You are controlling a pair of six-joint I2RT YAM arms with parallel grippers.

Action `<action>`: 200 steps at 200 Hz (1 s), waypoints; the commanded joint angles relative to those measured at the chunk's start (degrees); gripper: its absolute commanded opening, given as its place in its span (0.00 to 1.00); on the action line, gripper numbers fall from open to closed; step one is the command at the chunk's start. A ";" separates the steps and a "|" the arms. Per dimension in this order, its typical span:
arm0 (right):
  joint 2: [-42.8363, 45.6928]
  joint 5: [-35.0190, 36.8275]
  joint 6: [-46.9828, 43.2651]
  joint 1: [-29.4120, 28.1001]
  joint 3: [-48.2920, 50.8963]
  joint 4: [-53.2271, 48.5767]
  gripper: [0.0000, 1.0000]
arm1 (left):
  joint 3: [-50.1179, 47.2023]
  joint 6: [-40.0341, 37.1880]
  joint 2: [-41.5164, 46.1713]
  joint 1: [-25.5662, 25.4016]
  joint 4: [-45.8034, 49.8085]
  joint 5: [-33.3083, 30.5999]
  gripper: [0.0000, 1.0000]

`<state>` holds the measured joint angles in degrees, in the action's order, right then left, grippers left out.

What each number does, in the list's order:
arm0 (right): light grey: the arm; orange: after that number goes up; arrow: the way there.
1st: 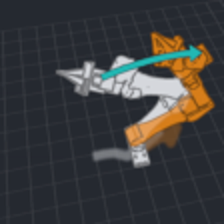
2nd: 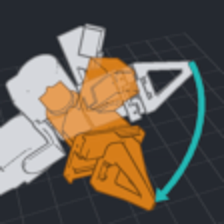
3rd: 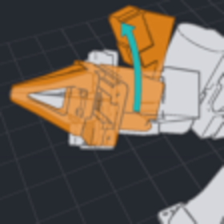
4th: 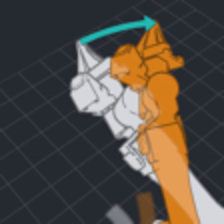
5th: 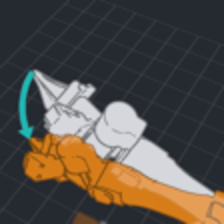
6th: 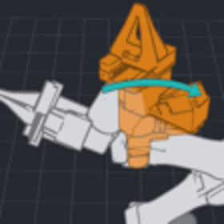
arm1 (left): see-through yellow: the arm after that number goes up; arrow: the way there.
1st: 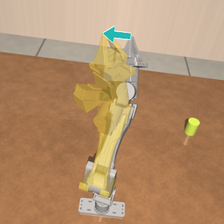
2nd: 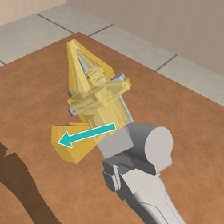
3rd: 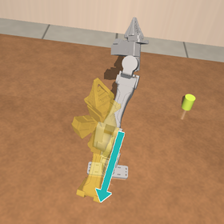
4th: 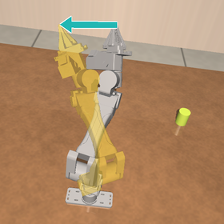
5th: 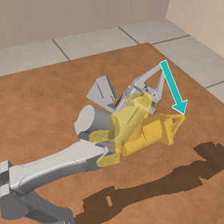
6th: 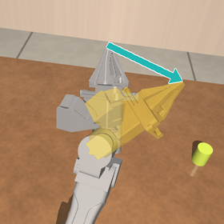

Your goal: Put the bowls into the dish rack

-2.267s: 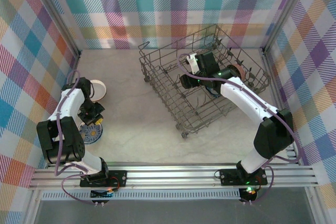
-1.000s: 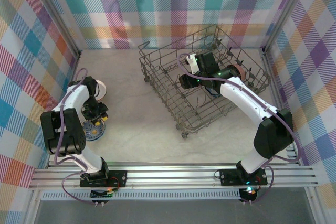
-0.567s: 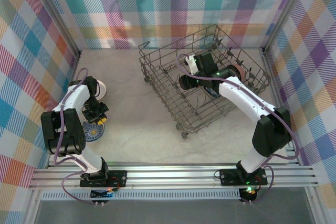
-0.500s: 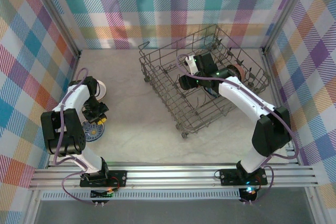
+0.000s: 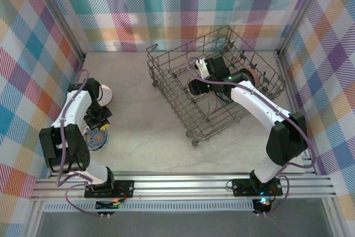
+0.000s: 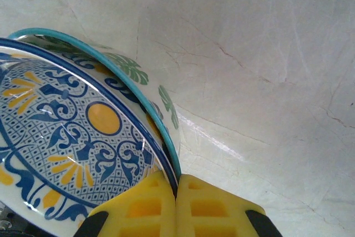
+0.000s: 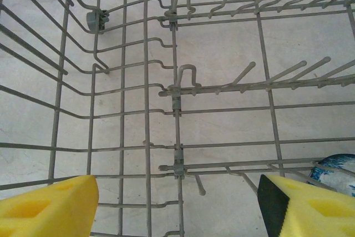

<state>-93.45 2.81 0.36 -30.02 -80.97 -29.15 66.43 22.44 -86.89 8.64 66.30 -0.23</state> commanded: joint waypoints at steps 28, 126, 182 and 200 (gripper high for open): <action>0.15 -1.93 0.69 -0.21 -0.77 1.50 0.77 | 2.90 1.15 0.67 -1.48 0.07 2.72 0.00; 0.73 -0.84 -0.01 -0.21 0.20 1.81 0.77 | 11.79 5.66 -13.24 -11.23 -4.02 3.13 0.00; 1.51 0.60 -0.66 -0.22 0.72 1.55 0.78 | 19.11 6.64 -20.85 -17.51 -2.02 1.49 0.00; 1.77 0.70 -0.62 -0.21 0.81 1.29 0.78 | 19.14 6.66 -21.43 -17.79 -1.83 1.37 0.00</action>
<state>-93.45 3.05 0.56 -30.02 -80.97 -29.12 84.62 28.34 -106.59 -8.58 64.42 0.27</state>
